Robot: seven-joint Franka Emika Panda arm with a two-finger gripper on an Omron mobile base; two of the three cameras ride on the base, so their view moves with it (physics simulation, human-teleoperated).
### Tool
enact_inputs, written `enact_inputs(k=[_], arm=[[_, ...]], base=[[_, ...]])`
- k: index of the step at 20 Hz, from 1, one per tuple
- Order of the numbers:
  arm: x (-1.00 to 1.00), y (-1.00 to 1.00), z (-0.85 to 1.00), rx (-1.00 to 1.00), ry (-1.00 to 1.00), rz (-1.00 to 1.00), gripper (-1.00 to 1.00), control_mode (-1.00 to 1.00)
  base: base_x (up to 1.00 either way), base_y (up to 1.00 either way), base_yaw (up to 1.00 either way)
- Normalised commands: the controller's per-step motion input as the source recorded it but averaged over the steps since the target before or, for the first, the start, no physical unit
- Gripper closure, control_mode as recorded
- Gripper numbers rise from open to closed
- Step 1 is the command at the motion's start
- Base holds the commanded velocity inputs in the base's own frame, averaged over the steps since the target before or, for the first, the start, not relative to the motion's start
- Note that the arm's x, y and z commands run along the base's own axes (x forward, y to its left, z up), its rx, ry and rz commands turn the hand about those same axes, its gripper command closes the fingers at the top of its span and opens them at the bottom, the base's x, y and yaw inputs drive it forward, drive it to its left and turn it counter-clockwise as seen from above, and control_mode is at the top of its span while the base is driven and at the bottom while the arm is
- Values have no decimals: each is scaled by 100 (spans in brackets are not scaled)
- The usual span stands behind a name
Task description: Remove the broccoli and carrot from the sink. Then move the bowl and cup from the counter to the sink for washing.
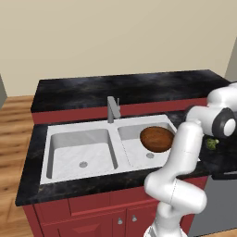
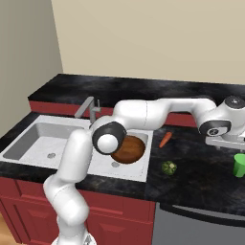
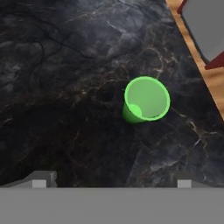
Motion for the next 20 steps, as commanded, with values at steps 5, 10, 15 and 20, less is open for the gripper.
enact_inputs(k=[5,10,15,20], arm=[[15,0,-15,0,0,6,-100,-100],[17,-2,-14,0,1,4,-100,-100],[17,-10,-11,0,2,3,-100,-100],[16,-17,-8,0,4,2,-100,-100]], base=[[0,0,0],[0,0,0],[0,0,0],[0,0,0]])
